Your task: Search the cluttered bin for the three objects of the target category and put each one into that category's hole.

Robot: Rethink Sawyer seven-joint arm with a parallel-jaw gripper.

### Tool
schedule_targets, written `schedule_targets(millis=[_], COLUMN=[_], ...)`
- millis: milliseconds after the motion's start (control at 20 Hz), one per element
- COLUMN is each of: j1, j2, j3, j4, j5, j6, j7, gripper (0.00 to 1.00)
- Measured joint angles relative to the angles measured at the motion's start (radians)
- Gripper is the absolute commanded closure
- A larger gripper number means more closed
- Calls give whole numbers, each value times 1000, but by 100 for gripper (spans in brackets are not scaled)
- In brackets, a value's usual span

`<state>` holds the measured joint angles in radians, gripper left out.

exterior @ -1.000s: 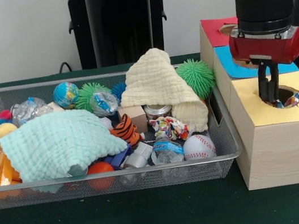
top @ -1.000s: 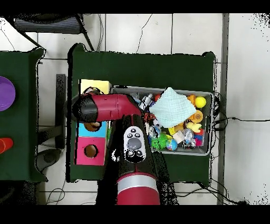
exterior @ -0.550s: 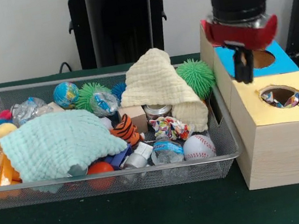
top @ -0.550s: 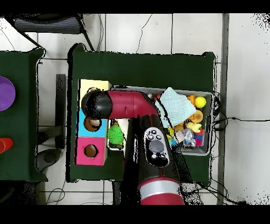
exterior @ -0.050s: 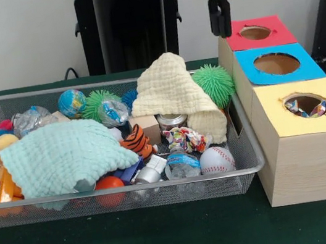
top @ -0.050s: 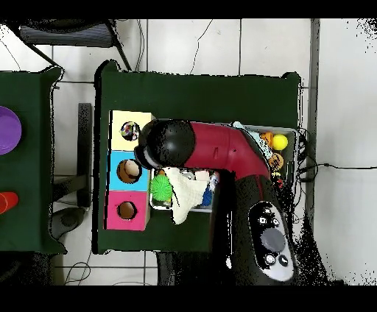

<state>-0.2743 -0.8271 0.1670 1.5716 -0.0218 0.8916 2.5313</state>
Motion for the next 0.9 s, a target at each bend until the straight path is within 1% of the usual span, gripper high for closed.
schedule_targets(millis=[100, 200, 250, 500, 600, 900], j1=[-17, -43, -63, -84, -95, -105], j2=[-11, -15, -13, -11, -11, -5], j3=[9, 31, 50, 71, 81, 86], j4=[-2, -2, -1, 2, 11, 29], j5=[-1, -11, -26, -54, -76, -127], j6=[-16, -54, -89, -129, -148, -188], j7=[0, 0, 0, 0, 0, 0], gripper=[100, 100, 0, 0, 0, 0])
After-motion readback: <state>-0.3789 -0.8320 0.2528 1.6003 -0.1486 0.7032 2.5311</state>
